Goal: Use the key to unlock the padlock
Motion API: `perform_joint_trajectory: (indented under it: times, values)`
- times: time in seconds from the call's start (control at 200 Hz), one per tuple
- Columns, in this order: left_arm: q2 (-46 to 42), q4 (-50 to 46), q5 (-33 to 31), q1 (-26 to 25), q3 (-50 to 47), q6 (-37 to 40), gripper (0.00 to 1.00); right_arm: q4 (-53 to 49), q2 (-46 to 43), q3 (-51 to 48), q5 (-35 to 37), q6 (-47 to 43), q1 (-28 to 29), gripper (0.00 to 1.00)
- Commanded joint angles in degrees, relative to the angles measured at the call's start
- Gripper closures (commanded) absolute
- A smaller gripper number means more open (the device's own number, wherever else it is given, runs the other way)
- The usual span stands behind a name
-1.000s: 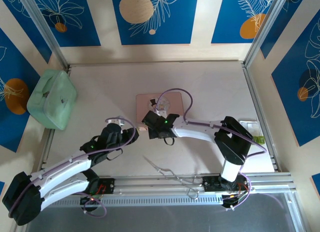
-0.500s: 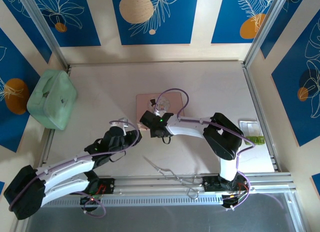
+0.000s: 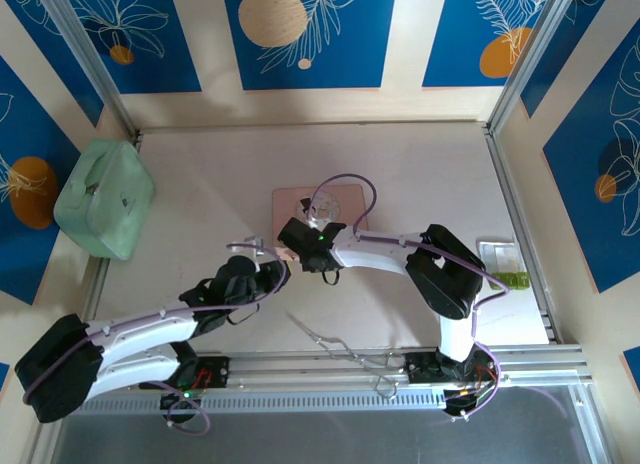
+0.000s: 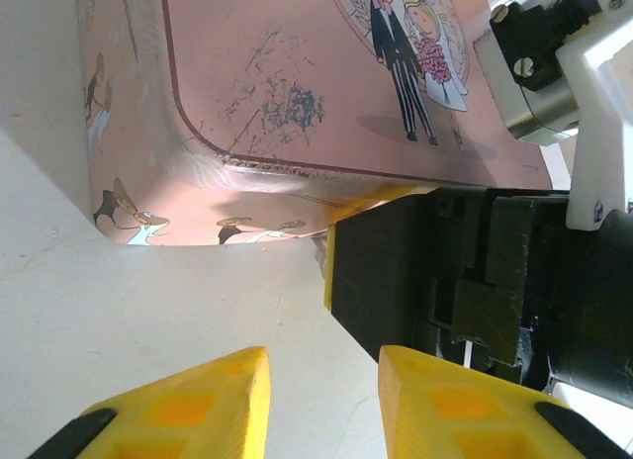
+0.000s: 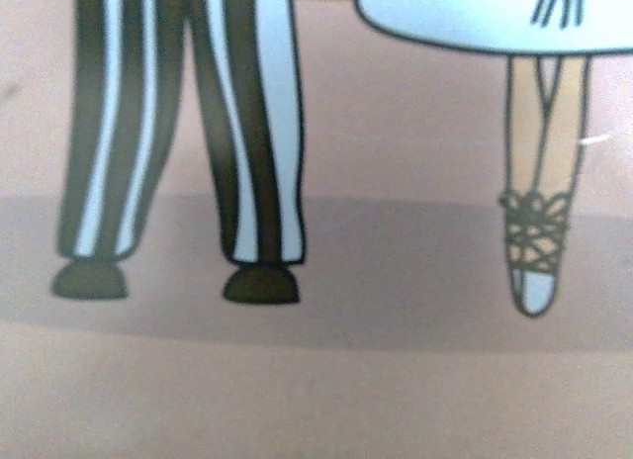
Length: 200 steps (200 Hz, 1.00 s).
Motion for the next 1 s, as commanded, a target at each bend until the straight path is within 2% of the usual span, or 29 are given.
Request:
perform_joint_trajectory:
  times: [0.0,0.145,0.365,0.49,0.805,0.91,0.995]
  values:
    - [0.8,2.74,-0.75,-0.7,-1.98,-0.78,0.66,-1.57,1.16,1.14,0.78,0.66,-0.37,0.56]
    - [2.03,3.64,-0.93,-1.11,-1.91,-0.61,0.66,-2.23,1.36,1.43,0.71,0.62,-0.73,0.59]
    - [4.79,6.01,-1.11,-2.09,-1.69,-0.25,0.58,-4.29,1.76,2.94,-0.51,0.97,-1.08,0.67]
    - [6.63,8.72,-0.85,-2.34,-1.8,0.08,0.5,-6.22,2.48,4.46,-2.02,1.04,-1.29,0.73]
    - [11.45,15.53,-0.1,-3.88,-1.63,1.17,0.36,-12.01,3.85,8.65,-9.31,-0.36,-2.53,0.77]
    - [13.12,18.08,-0.45,-5.16,-1.7,2.63,0.36,-14.83,4.34,10.39,-13.17,-1.06,-3.43,0.78]
    - [14.79,21.6,-0.93,-6.19,-2.52,3.78,0.44,-15.61,4.19,11.11,-16.22,-1.83,-4.12,0.78]
